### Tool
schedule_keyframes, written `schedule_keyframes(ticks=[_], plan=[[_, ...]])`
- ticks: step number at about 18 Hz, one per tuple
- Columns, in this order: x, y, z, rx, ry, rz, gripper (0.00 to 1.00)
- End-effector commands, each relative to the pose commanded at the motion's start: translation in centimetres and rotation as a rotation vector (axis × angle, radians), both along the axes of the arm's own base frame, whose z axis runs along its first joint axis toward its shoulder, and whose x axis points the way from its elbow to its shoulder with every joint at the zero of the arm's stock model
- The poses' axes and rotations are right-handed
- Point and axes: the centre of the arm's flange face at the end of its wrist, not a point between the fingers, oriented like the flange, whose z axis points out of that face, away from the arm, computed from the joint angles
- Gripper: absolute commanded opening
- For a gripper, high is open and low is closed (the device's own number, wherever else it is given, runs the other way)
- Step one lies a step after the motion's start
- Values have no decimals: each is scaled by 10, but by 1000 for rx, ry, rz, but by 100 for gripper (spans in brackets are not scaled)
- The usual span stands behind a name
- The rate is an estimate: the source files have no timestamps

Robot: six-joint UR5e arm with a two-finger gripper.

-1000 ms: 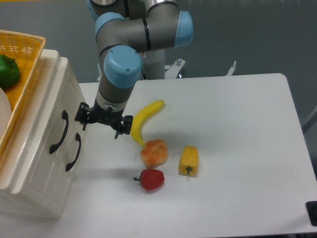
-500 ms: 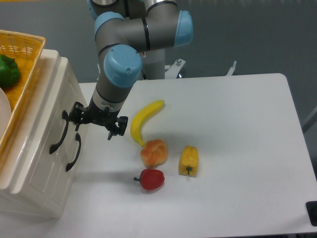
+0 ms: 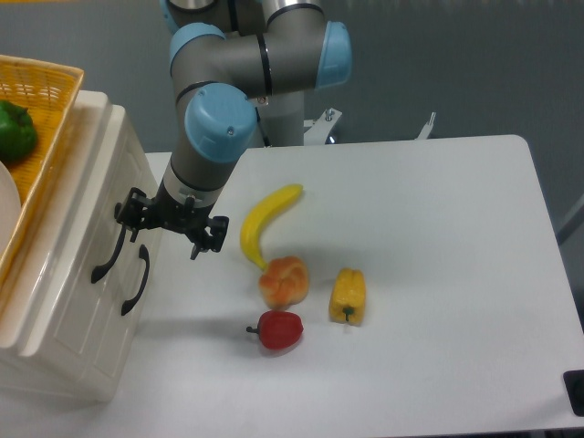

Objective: Slide the top white drawer open
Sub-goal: 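Lower the gripper onto the black handle of the upper drawer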

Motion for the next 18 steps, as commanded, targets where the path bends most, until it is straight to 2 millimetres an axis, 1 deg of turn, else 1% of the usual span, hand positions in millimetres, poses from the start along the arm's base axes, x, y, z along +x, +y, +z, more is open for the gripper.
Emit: schedule_keyframes(ticks=[18], plan=[[4, 2, 2, -11, -20, 41, 100]])
